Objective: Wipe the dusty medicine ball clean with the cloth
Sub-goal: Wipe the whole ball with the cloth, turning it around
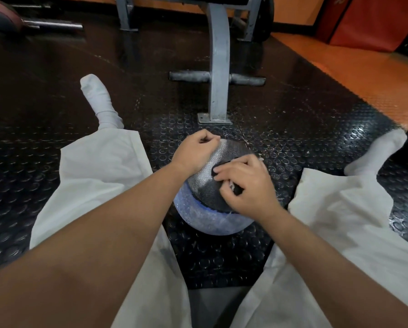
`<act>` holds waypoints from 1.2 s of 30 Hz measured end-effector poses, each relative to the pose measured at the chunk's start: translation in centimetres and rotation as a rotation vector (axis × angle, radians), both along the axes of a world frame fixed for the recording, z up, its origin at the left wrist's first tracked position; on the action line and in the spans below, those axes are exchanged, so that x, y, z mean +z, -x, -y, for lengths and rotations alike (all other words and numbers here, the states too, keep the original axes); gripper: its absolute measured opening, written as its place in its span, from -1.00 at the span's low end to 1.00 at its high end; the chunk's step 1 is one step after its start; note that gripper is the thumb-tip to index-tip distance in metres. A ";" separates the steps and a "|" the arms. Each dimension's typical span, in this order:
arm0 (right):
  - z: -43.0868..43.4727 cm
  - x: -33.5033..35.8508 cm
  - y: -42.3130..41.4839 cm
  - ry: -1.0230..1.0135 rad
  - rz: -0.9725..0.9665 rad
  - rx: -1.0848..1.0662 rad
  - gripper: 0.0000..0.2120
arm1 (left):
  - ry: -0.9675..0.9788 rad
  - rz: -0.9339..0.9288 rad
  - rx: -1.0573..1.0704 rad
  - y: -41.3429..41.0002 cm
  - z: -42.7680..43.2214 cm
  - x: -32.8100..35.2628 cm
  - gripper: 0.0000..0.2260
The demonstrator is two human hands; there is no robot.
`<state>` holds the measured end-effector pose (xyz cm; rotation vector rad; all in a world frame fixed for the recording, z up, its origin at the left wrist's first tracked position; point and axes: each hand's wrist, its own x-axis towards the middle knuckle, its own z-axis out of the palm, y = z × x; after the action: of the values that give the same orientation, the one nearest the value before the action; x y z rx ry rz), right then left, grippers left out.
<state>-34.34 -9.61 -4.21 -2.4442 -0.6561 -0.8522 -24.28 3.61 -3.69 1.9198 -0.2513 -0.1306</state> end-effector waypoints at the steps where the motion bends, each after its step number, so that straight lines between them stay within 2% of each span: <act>1: 0.5 0.3 -0.5 -0.009 -0.015 0.022 -0.81 | 0.009 0.002 0.000 0.3 -0.1 -0.1 -0.86; 3: 1.0 1.2 -1.8 -0.169 -0.122 -0.059 -0.81 | 0.008 0.010 0.014 0.7 0.0 -0.3 -0.86; 5: 0.9 1.9 -3.6 -0.349 -0.245 -0.249 -0.82 | -0.008 0.018 0.041 1.1 0.1 -0.3 -0.88; 8: 0.7 1.9 -4.4 -0.317 -0.304 -0.401 -0.83 | -0.036 0.027 0.076 1.3 0.6 0.0 -0.88; 13: -0.4 -0.1 -0.4 -0.231 -0.119 -0.319 -0.75 | -0.037 0.030 0.098 0.8 1.3 0.3 -0.83; 18: 0.8 -1.8 1.3 0.028 0.091 -0.114 -0.81 | -0.057 0.028 0.049 0.3 1.6 0.5 -0.80; 20: 1.9 -0.9 0.2 0.026 0.058 -0.086 -0.79 | -0.065 0.036 0.057 0.4 1.7 0.3 -0.81; 23: 1.9 0.4 -1.3 -0.248 -0.072 -0.263 -0.75 | -0.062 0.045 0.090 0.5 1.9 0.2 -0.81; 25: 1.3 0.3 -1.6 -0.330 -0.106 -0.360 -0.73 | -0.071 0.041 0.115 0.3 2.0 0.1 -0.81; 27: 0.5 -0.2 -1.1 -0.285 -0.097 -0.324 -0.71 | -0.074 0.030 0.139 -0.1 2.0 0.2 -0.82; 32: -0.5 -1.9 1.0 0.107 0.082 -0.073 -0.80 | -0.058 -0.010 0.117 -1.1 1.8 0.2 -0.78; 34: 0.5 -0.7 -0.1 0.085 0.057 -0.029 -0.81 | -0.033 0.004 0.104 -1.0 1.9 0.2 -0.77; 36: 1.3 0.7 -1.6 -0.108 -0.059 -0.086 -0.79 | -0.035 0.009 0.096 -0.9 2.2 0.2 -0.76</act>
<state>-32.74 -10.93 -3.55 -2.4047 -0.4750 -0.8232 -23.38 1.46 -3.49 1.9639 -0.1634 -0.0625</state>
